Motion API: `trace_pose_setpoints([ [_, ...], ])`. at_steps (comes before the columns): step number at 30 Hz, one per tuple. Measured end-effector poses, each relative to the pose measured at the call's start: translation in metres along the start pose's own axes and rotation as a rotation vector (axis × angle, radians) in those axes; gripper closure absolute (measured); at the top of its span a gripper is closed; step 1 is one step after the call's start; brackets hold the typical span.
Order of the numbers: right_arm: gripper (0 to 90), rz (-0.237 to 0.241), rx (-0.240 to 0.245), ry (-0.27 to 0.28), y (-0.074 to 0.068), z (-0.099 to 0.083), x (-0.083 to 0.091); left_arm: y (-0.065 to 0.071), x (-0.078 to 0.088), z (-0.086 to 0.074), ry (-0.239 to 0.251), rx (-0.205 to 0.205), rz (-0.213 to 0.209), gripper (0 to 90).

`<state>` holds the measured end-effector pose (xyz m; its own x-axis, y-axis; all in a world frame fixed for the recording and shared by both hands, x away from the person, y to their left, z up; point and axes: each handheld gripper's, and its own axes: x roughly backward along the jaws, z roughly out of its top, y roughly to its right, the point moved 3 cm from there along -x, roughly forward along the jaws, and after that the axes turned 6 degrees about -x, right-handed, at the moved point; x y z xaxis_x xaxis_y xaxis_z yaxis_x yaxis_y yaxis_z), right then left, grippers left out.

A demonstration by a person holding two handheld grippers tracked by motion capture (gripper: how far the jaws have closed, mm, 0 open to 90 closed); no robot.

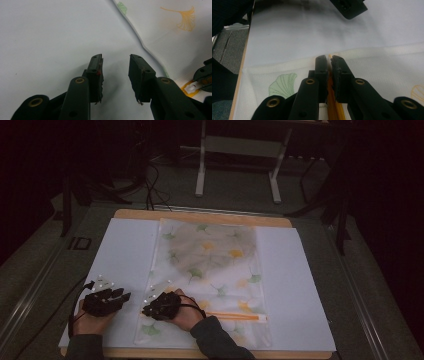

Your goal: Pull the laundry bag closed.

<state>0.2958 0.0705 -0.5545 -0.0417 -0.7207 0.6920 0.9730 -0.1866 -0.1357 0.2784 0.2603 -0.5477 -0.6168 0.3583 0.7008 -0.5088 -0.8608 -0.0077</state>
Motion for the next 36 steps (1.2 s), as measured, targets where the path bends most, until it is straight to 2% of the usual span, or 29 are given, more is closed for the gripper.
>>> trace_pose_setpoints([
  [10, 83.6, 0.004, -0.001, 0.013, -0.001, 0.0, 0.003, 0.005, 0.005, -0.001, 0.001, -0.006, -0.034, 63.2],
  [18, 83.7, 0.001, -0.006, 0.032, -0.001, 0.001, 0.008, 0.008, 0.008, -0.009, -0.014, 0.012, -0.074, 60.4],
  [21, 83.7, 0.002, -0.006, 0.036, -0.001, 0.002, 0.009, 0.011, 0.012, -0.011, -0.009, 0.025, -0.111, 59.9],
  [24, 83.7, 0.002, -0.004, 0.037, -0.001, 0.002, 0.009, 0.012, 0.015, -0.012, 0.002, 0.058, -0.169, 58.8],
  [28, 83.6, 0.001, -0.006, 0.038, -0.002, 0.003, 0.009, 0.015, 0.017, -0.012, 0.02, 0.086, -0.213, 55.4],
  [30, 83.7, 0.0, -0.005, 0.038, -0.002, 0.003, 0.01, 0.018, 0.018, -0.012, 0.021, 0.084, -0.237, 53.2],
  [32, 83.7, -0.001, -0.004, 0.039, -0.002, 0.003, 0.01, 0.018, 0.018, -0.012, 0.021, 0.084, -0.237, 52.1],
  [33, 83.8, -0.005, -0.001, 0.044, -0.002, 0.004, 0.011, 0.025, 0.018, -0.012, 0.01, 0.071, -0.247, 50.5],
  [36, 83.8, -0.007, 0.0, 0.049, -0.003, 0.004, 0.012, 0.029, 0.018, -0.012, 0.007, 0.069, -0.266, 47.7],
])
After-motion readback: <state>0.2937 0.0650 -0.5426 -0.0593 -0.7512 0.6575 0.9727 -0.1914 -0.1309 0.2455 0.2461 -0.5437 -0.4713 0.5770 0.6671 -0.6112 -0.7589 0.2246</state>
